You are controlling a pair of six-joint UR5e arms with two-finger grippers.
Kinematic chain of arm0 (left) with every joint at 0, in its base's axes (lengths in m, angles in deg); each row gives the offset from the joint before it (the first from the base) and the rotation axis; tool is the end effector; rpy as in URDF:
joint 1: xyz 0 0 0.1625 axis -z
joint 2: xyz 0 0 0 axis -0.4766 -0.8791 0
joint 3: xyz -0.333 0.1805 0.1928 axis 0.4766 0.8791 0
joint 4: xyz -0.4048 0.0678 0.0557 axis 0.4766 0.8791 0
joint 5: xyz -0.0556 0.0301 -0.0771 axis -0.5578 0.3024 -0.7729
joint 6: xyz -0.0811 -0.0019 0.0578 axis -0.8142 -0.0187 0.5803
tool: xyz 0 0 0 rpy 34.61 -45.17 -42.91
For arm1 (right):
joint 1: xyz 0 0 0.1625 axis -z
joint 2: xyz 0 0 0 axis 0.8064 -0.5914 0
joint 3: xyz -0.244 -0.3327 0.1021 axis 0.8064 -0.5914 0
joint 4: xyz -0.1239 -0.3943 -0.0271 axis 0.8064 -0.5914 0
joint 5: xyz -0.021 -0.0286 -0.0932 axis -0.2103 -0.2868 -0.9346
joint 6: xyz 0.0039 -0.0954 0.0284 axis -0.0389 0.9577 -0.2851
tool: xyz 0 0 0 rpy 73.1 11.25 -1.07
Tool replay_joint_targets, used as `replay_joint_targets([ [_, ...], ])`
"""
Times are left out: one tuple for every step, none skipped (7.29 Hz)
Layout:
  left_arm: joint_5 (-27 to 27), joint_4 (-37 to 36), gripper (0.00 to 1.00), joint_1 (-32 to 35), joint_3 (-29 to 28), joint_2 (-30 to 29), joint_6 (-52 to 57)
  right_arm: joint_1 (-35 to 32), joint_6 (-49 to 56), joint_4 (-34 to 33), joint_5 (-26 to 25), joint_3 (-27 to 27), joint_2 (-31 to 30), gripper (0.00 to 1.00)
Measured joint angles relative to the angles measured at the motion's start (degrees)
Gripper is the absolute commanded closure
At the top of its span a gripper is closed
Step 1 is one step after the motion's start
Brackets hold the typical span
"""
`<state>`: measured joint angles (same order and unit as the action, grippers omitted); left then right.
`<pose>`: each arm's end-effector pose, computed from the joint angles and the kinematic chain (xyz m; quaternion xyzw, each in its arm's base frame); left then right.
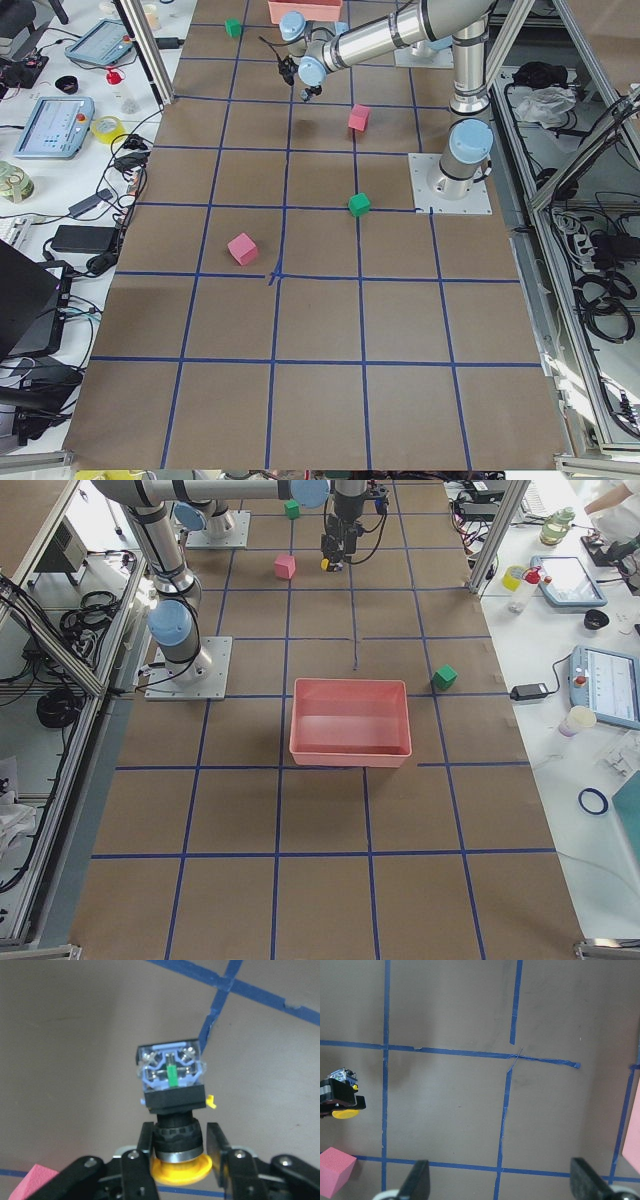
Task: Align button upright
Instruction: 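Lift the switch with the left gripper and stand it upright on the table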
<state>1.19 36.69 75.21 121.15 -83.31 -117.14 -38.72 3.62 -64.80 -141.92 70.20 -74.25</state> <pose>-0.2991 -0.5024 0.2412 0.2252 -0.9502 -0.1666 0.1365 0.1572 -0.4988 0.4878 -0.0437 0.9990 0.0027 0.0120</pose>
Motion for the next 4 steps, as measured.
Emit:
replay_joint_targets([
  [-4.61, 2.05, 1.00, -2.49, 0.01, 0.15, -1.49, 0.00, 0.00, 0.04, 0.00, 0.00, 0.00, 0.00],
  [-10.55, 4.41, 1.00, -4.77, 0.16, 0.03, -3.49, 0.00, 0.00, 0.08, -0.03, 0.00, 0.00, 0.00],
  [-17.28, 6.66, 1.00, -6.54, 0.44, -0.43, -6.45, 0.00, 0.00, 0.10, -0.04, 0.00, 0.00, 0.00],
  [-23.90, 7.77, 1.00, -7.52, 1.52, -0.98, -9.25, 0.00, 0.02, 0.14, -0.05, 0.03, 0.00, 0.00],
])
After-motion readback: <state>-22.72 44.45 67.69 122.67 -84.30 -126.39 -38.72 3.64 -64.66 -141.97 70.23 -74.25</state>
